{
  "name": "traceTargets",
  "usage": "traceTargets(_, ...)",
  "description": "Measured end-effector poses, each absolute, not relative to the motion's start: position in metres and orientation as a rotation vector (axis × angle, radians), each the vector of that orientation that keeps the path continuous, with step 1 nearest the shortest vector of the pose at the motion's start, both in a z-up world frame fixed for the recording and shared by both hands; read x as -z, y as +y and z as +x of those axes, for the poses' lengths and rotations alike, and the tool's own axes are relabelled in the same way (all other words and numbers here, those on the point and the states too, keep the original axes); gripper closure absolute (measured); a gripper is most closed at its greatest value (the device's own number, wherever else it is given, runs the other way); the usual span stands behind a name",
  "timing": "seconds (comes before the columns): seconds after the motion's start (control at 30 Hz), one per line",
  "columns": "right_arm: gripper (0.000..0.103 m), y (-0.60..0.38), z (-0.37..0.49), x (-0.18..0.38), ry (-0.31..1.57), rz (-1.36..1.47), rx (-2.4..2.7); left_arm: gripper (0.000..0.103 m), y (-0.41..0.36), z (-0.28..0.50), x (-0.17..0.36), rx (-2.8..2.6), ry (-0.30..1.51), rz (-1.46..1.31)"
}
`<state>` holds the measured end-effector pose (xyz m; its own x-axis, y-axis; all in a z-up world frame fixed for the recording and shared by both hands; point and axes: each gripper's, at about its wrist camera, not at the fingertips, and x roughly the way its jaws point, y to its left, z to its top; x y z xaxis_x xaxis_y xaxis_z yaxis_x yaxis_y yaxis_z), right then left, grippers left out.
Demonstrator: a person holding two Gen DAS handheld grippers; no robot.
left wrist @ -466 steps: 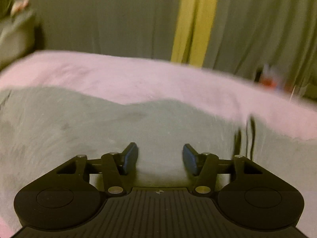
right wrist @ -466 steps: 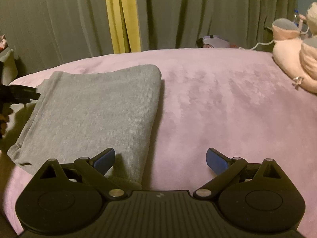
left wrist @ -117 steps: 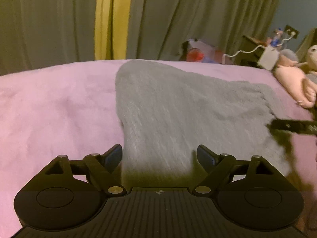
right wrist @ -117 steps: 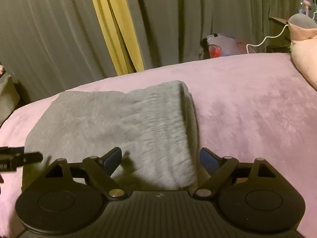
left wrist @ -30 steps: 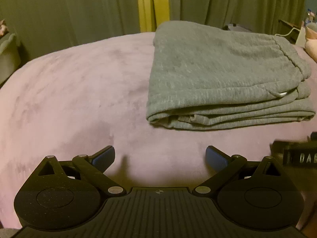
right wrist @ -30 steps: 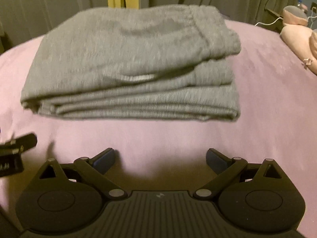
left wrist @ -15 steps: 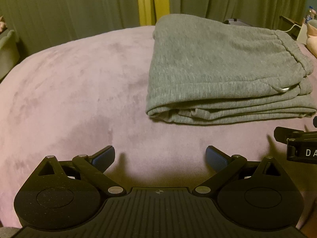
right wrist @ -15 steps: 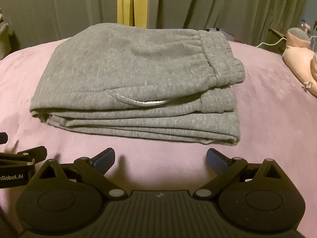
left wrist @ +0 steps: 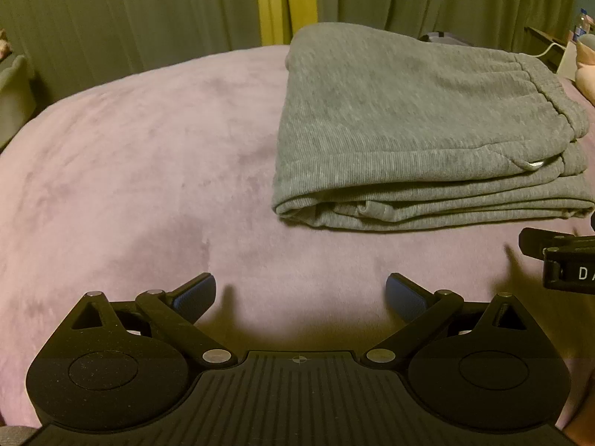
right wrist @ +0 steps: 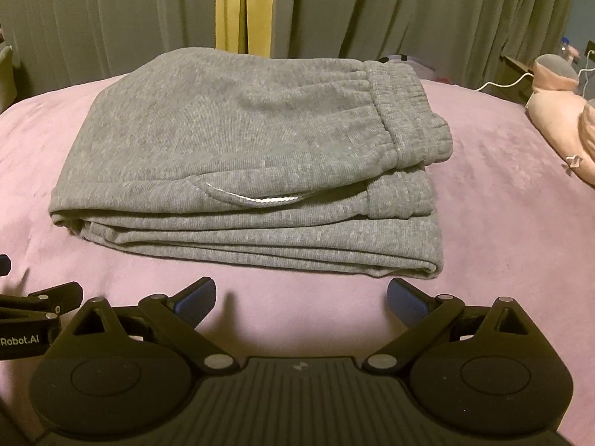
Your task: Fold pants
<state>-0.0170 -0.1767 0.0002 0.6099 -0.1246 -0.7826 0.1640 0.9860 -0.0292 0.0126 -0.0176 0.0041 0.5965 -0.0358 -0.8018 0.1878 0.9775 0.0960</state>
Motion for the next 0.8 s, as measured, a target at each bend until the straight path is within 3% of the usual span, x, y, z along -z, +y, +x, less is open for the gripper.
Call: traceTargets(0.8,0.004,-0.1784,-0.0176,-0.0019,0.890,0.053,0.175,0.001,-0.0185,0.0132,-0.0019,0.130,0.930,0.170)
